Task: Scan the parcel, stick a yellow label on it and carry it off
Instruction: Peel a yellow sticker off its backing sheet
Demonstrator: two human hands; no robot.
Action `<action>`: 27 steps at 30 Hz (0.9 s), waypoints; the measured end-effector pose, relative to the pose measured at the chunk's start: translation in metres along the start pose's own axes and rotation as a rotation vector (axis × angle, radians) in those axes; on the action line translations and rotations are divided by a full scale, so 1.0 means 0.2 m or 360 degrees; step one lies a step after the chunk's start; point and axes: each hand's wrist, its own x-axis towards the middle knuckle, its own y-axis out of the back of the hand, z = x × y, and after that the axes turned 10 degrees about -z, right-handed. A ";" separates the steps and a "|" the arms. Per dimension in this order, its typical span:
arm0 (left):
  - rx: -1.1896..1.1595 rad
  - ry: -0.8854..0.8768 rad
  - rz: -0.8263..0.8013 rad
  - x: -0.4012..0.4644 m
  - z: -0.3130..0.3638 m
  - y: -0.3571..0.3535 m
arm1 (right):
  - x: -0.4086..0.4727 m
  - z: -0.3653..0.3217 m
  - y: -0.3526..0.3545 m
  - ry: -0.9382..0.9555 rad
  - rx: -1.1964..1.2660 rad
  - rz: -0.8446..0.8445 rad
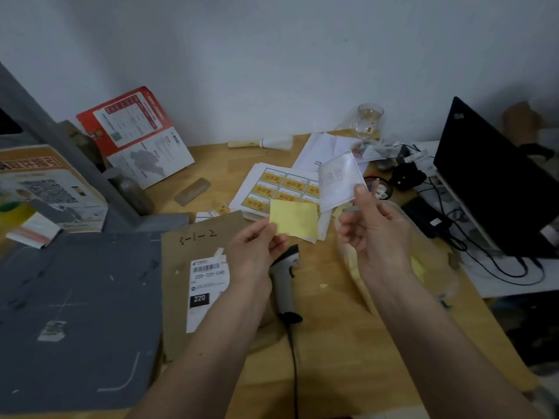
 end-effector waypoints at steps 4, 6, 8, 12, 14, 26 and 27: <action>0.0155 0.0121 -0.0177 0.02 -0.15 -0.21 | 0.06 -0.05 0.17 -0.0023 -0.0025 0.0015; 0.0225 0.0170 -0.0238 0.03 -0.22 -0.30 | 0.08 -0.07 0.25 -0.0020 -0.0054 0.0038; 0.0288 0.0224 -0.0306 0.03 -0.28 -0.39 | 0.10 -0.09 0.33 -0.0014 -0.0083 0.0050; 0.0403 0.0334 -0.0442 0.04 -0.38 -0.52 | 0.14 -0.12 0.46 -0.0050 -0.0145 0.0082; 0.0489 0.0376 -0.0477 0.04 -0.41 -0.54 | 0.15 -0.12 0.50 -0.0075 -0.0148 0.0074; 0.0288 0.0264 -0.0141 0.06 -0.23 -0.32 | 0.16 -0.01 0.40 -0.0207 -0.0388 -0.0367; 0.0259 0.0238 -0.0111 0.05 -0.19 -0.29 | 0.16 0.01 0.38 -0.0210 -0.0411 -0.0427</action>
